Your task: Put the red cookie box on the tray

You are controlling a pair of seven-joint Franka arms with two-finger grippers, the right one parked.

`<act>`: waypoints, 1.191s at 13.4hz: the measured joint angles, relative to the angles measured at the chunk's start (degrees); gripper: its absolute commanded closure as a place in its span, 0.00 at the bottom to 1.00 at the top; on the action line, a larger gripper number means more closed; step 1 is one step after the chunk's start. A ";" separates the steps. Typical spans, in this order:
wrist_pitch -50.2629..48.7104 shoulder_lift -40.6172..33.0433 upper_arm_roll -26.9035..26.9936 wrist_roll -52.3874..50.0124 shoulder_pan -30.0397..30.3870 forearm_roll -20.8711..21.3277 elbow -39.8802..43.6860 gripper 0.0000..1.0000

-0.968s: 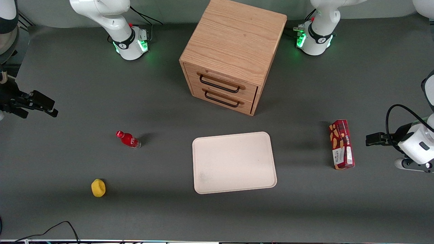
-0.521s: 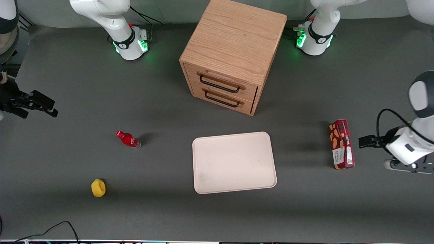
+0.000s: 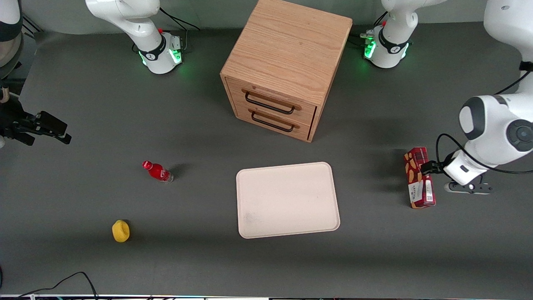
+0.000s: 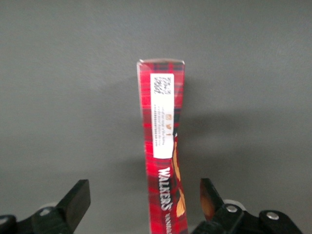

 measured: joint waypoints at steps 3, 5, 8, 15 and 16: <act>2.44 1.62 -0.46 -1.38 -0.38 -0.03 -0.42 0.60; 3.29 2.16 -0.47 -1.52 -0.37 -0.01 -0.43 1.00; 3.79 2.26 -0.43 -1.63 -0.37 0.00 -0.42 1.00; -16.27 1.74 -1.36 -17.26 -10.97 -0.11 17.11 1.00; -21.27 2.36 -1.44 -21.89 -14.23 -0.08 22.79 1.00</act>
